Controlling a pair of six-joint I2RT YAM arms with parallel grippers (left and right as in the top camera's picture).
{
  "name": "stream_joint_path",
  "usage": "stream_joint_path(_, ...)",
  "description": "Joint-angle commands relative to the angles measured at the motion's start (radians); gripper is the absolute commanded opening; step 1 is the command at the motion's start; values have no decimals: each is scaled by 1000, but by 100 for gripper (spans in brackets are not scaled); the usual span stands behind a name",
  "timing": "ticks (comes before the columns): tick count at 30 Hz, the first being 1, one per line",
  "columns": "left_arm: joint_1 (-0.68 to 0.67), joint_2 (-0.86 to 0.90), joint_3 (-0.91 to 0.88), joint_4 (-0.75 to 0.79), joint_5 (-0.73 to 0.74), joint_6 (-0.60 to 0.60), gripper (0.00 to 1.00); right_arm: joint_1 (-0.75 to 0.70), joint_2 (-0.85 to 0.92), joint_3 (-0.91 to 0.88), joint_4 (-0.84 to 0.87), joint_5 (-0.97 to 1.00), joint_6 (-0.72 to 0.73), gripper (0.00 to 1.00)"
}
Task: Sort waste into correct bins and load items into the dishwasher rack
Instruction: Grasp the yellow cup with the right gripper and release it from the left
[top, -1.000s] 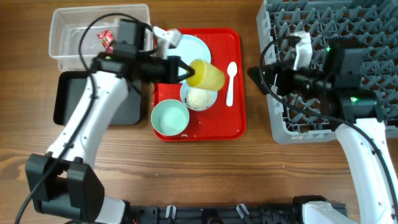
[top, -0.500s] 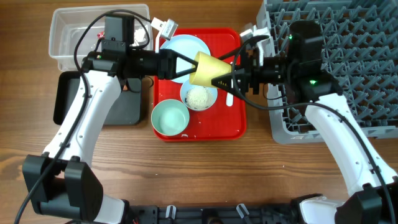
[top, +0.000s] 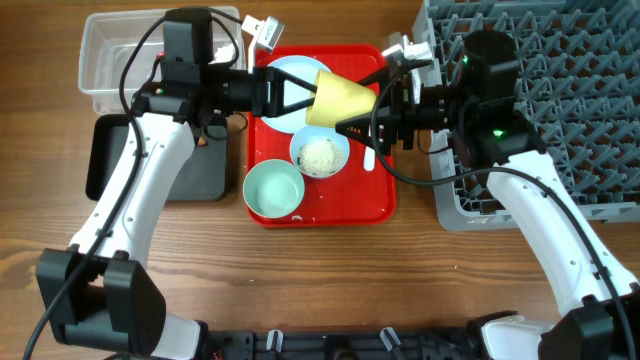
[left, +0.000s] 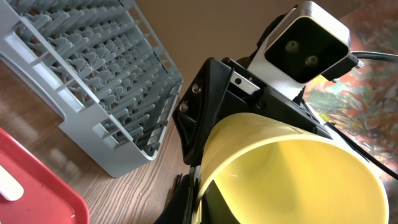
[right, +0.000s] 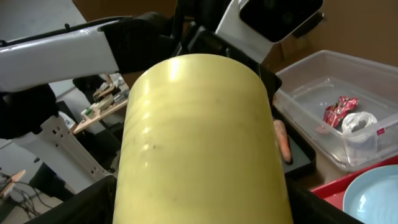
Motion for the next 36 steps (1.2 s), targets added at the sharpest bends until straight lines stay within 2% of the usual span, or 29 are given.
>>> stream_joint_path(1, 0, -6, 11, 0, 24, -8, 4, -2, 13, 14, 6, -24, 15, 75)
stream_joint_path(4, 0, -6, 11, 0, 24, -8, 4, -3, 13, 14, 8, -22, 14, 65)
stream_joint_path(6, 0, -6, 11, 0, 22, -5, 5, -12, 13, 14, 8, -1, 16, 55)
stream_joint_path(7, 0, -6, 11, 0, 19, -5, 6, -19, 13, 14, 8, -1, 16, 54)
stream_joint_path(11, 0, -6, 11, -1, 8, -5, 6, -51, 13, 14, 10, -2, 37, 51)
stream_joint_path(19, 0, -6, 11, -1, 8, -5, 4, -70, 13, 14, 30, -2, 38, 52)
stream_joint_path(20, 0, -6, 11, 0, 8, -5, 4, -70, 13, 14, 30, -2, 38, 53)
stream_joint_path(22, 0, -6, 11, 0, 8, -5, 4, -70, 13, 14, 31, -2, 38, 68)
stream_joint_path(25, 0, -6, 11, -1, 8, -5, 4, -70, 13, 14, 45, -2, 38, 80)
stream_joint_path(29, 0, -6, 11, -1, 8, -5, 4, -70, 13, 14, 93, -2, 39, 84)
stream_joint_path(31, 0, -6, 11, 0, 8, -5, 4, -70, 13, 14, 93, -2, 45, 79)
stream_joint_path(36, 0, -6, 11, -1, 8, -5, 4, -70, 13, 14, 93, -2, 45, 54)
